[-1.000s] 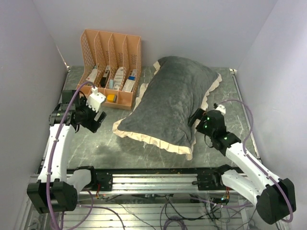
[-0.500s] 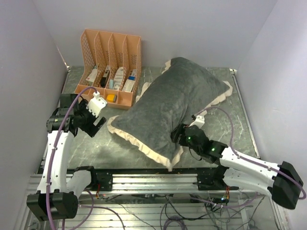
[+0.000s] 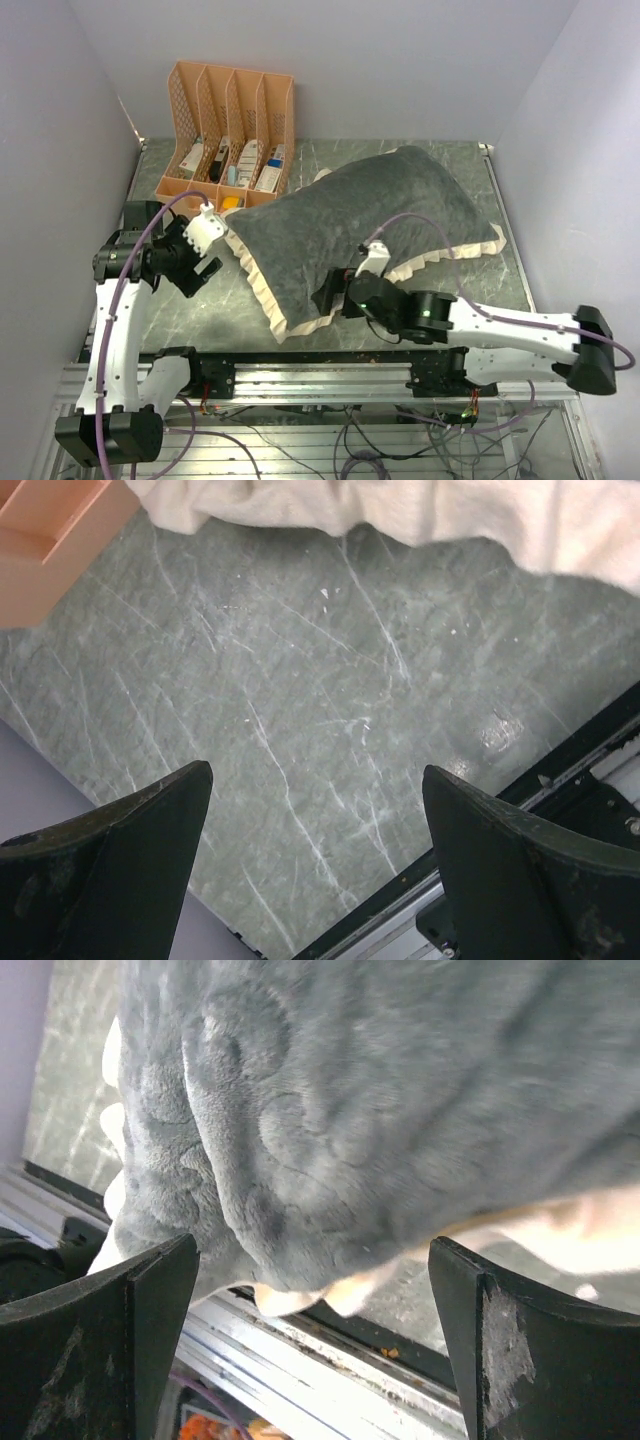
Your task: Remove the pillowcase from the pillow
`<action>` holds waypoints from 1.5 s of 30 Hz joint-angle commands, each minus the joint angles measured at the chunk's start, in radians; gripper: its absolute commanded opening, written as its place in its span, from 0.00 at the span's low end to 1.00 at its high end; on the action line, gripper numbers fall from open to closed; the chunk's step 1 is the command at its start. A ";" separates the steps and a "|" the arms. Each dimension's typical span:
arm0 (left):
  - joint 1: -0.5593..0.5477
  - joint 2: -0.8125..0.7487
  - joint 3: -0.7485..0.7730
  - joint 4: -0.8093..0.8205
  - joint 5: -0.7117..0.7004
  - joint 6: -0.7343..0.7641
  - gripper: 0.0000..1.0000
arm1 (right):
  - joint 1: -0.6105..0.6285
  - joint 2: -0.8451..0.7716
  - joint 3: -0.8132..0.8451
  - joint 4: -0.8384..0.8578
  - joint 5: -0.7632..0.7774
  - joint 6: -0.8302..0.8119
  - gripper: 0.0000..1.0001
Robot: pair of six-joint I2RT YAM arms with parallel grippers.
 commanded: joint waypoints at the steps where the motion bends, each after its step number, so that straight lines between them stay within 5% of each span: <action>1: -0.007 -0.033 0.013 -0.088 0.052 0.111 0.98 | -0.003 -0.180 -0.020 -0.228 0.124 0.108 1.00; 10: -0.009 -0.089 -0.009 -0.153 0.027 0.271 0.98 | -0.036 -0.524 -0.209 -0.424 0.180 0.270 1.00; 16: -0.009 -0.159 -0.073 -0.132 -0.006 0.302 0.98 | -0.081 -0.522 -0.260 -0.300 0.198 0.208 0.98; 18: -0.009 -0.177 -0.083 -0.132 0.008 0.306 0.98 | -0.159 -0.464 -0.261 -0.208 0.138 0.134 0.96; 22: -0.009 -0.194 -0.089 -0.127 0.007 0.314 0.98 | -0.504 -0.317 -0.286 0.029 -0.198 -0.030 0.92; 27: -0.008 -0.207 -0.094 -0.132 -0.003 0.315 0.98 | -0.638 -0.182 -0.293 0.204 -0.395 -0.080 0.71; 35: -0.009 -0.279 -0.135 -0.101 0.037 0.321 0.98 | -0.627 -0.230 -0.267 0.171 -0.476 -0.060 0.03; 45: -0.009 -0.316 -0.124 -0.096 0.102 0.320 0.98 | -0.485 -0.422 -0.061 -0.120 -0.311 -0.054 0.00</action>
